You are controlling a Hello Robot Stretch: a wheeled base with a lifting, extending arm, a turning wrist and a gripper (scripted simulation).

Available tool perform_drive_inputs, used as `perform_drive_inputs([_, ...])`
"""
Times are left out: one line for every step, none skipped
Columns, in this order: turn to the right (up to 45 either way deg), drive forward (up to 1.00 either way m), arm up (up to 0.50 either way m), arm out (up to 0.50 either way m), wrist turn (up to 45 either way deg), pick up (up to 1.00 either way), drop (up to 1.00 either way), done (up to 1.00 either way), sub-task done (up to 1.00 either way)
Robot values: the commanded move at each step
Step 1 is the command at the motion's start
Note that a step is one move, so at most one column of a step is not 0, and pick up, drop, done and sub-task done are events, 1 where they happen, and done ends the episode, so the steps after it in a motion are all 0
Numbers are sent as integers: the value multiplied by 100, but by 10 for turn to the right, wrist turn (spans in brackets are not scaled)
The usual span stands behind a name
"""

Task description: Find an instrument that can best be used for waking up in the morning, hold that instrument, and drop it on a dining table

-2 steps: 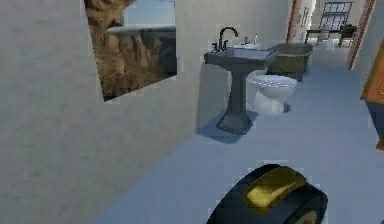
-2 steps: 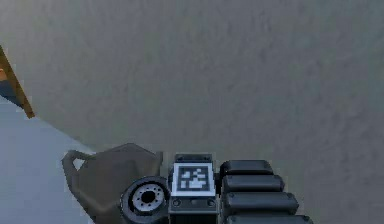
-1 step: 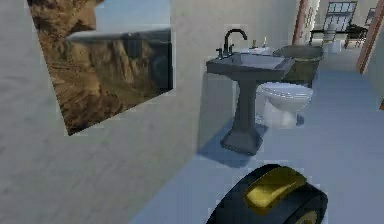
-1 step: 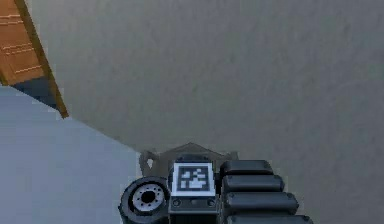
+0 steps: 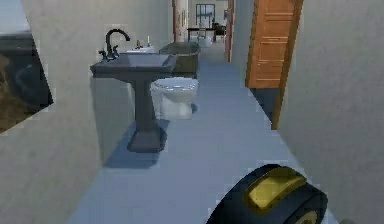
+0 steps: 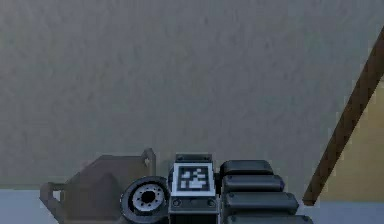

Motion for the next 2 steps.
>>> perform_drive_inputs([0, 75, 0, 0, 0, 0, 0, 0, 0])
perform_drive_inputs([120, 0, 0, 0, 0, 0, 0, 0, 0])
